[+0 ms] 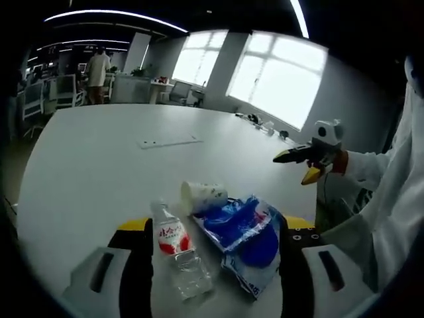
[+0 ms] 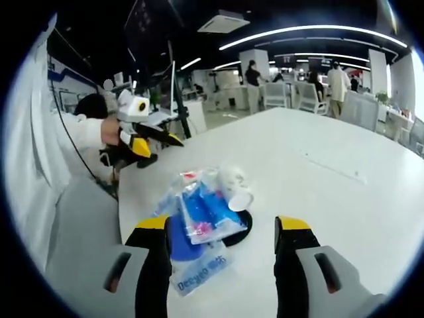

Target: Arrange the tabletop items into an orderly group along one side of the table until the central work area is clear of visible clutter.

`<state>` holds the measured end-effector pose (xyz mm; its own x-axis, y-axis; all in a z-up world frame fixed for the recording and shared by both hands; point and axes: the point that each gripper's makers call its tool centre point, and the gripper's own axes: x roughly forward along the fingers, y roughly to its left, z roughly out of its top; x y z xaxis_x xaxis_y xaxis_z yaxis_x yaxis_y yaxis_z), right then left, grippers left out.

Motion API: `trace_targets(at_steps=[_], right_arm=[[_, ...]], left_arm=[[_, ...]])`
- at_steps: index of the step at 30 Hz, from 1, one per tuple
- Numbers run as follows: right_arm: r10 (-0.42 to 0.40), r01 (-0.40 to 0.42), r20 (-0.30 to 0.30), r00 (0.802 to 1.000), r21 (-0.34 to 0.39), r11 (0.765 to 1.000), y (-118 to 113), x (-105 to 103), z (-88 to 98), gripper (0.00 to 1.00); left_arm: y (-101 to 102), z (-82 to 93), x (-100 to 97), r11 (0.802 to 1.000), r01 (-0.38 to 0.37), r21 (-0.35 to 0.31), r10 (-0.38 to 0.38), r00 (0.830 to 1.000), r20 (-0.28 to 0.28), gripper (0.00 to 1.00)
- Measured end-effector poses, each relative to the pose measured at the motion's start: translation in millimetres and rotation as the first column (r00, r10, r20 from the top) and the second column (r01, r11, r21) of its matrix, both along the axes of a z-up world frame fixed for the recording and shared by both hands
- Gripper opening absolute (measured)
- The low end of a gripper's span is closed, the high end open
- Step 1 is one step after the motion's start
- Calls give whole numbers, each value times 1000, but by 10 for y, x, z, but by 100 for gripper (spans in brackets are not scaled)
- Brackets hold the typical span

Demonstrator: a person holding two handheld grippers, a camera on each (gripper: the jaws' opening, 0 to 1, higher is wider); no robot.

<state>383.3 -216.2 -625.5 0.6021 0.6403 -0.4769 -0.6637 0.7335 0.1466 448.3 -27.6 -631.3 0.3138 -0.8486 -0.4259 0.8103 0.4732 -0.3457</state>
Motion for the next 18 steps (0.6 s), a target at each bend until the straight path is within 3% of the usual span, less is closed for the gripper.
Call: trace_targets(at_steps=[18], right_arm=[[4,-3,-18,1000,8,1000,82,164,-138,60]], left_arm=[[-274,-162,210,998,53,-19,-53,999,-11,75]])
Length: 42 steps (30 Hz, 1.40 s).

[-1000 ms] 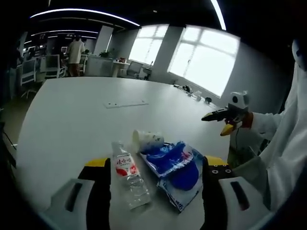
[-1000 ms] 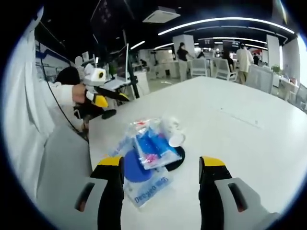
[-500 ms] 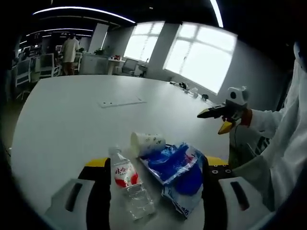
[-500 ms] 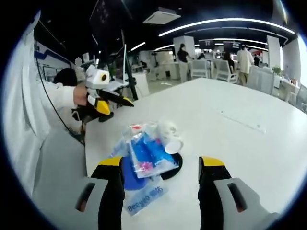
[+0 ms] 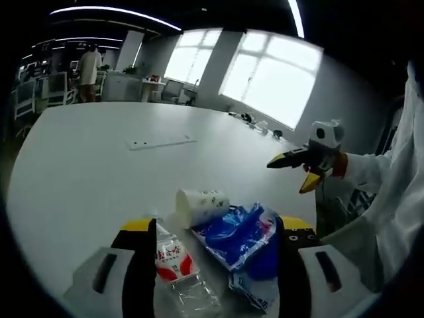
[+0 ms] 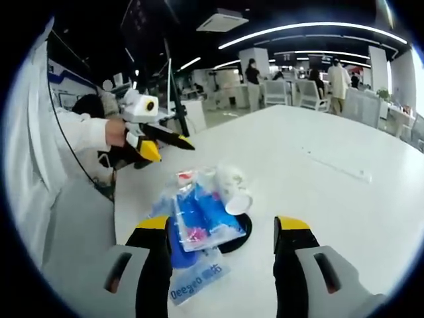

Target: Arrange the tabletop items into an orderly group along one side of the table until the central work area is clear of visible clutter.

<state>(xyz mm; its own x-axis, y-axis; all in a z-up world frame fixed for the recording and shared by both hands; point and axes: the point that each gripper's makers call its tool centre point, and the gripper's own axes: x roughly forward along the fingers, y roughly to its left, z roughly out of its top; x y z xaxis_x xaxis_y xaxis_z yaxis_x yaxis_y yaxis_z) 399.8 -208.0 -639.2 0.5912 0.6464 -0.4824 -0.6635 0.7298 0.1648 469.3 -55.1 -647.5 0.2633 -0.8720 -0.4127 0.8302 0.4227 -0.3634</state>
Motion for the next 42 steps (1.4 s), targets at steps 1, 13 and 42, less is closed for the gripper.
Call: trace_targets(at_steps=[1,13,42], right_arm=[[0,0,-2,1000,-1,1000,1,11,-9,60],[11,-11,-10,1000,2,1000,36,79,-68,60],[35,-34,-8,999,6,999,60,206,-158,59]], left_arm=[[-9,-2,4,1000,2,0,-2,1000,2,75],[-199,-36,99,1000,13,-26,-13,1000,-5,69],[-522,-335,266,964,217,154,-217,976,-19,53]])
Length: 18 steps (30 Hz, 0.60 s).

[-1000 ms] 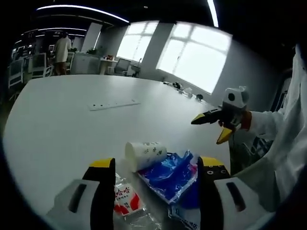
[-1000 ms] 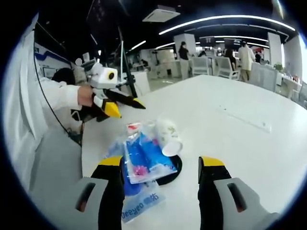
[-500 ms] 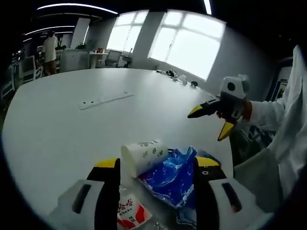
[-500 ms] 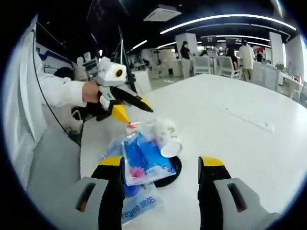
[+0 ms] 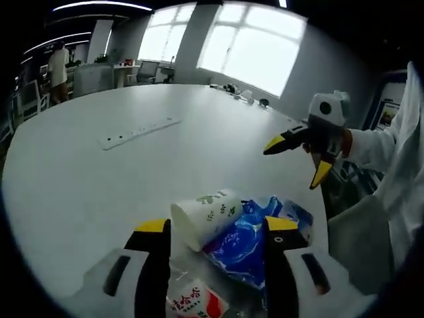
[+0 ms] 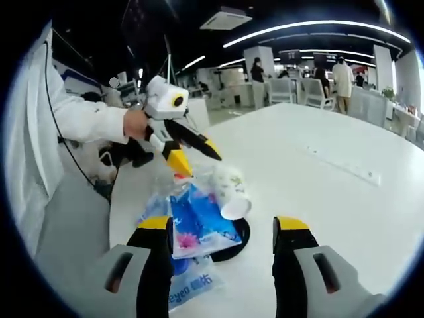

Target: Arrange the tabletop items into an orderly group along one side of the table until the central work area is clear of visible clutter.

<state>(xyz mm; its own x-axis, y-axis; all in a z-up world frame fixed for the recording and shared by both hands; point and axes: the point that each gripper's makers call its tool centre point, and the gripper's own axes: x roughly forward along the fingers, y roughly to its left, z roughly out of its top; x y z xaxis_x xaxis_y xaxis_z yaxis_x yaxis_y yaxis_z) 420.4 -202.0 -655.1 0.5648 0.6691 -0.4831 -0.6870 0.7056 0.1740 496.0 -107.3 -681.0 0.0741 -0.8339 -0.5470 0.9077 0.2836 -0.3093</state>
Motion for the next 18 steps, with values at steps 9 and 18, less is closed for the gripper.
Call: trace_targets(at_steps=[9,18], right_arm=[[-7,7,-5,1000,-1,1000,-16,-7,-25,58],[-15,15,-2,1000,3,1000,-35,13,-27,58]], left_arm=[[-55,-120,27,998,39,42,-38,999,-17,45],[-66,-223,19,996,61,68,-58,998,-39,37]])
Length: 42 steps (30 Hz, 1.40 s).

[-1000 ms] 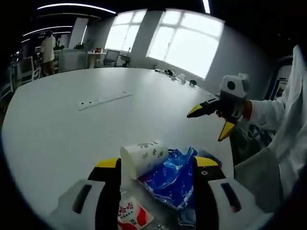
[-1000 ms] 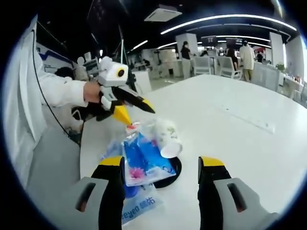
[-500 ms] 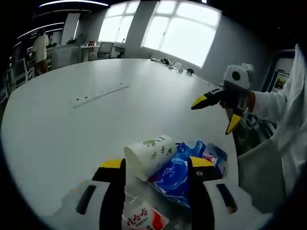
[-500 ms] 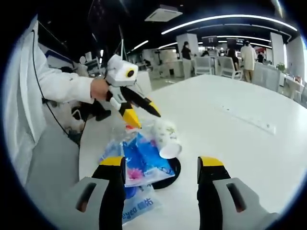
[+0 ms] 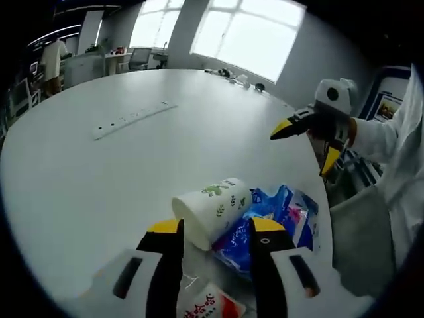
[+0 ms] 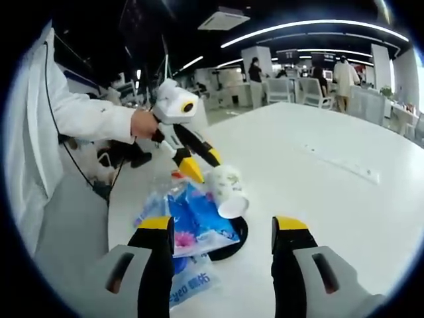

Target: Arrange the tabletop items into an orderly group along one side of the table until the central work area is clear of visible clutter.

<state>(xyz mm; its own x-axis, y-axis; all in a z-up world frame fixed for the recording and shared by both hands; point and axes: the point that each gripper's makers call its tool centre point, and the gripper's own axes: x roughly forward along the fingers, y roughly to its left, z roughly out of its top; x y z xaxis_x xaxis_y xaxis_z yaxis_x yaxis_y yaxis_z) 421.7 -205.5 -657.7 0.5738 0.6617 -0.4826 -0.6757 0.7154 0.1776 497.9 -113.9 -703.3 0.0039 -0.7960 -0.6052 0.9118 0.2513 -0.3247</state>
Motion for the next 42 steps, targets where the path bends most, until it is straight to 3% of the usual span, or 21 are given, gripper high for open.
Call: trace_targets(at_steps=[21,25,42], right_arm=[[-23,23,-15,1000,5,1000,-41,-59,-61,56],[-23,23,-18,1000,6,1000,-40,-66,-70,56],[-13,13,-13,1000,14,1000,-1,-90,-43,55]], left_arm=[[-55,-60,11,1000,-4,-29,2,999,-40,14],[-61,-23,4,999,7,-51,-9,1000,-27,0],[-97,120,-70,997,50,-62,-48,999,24,0]])
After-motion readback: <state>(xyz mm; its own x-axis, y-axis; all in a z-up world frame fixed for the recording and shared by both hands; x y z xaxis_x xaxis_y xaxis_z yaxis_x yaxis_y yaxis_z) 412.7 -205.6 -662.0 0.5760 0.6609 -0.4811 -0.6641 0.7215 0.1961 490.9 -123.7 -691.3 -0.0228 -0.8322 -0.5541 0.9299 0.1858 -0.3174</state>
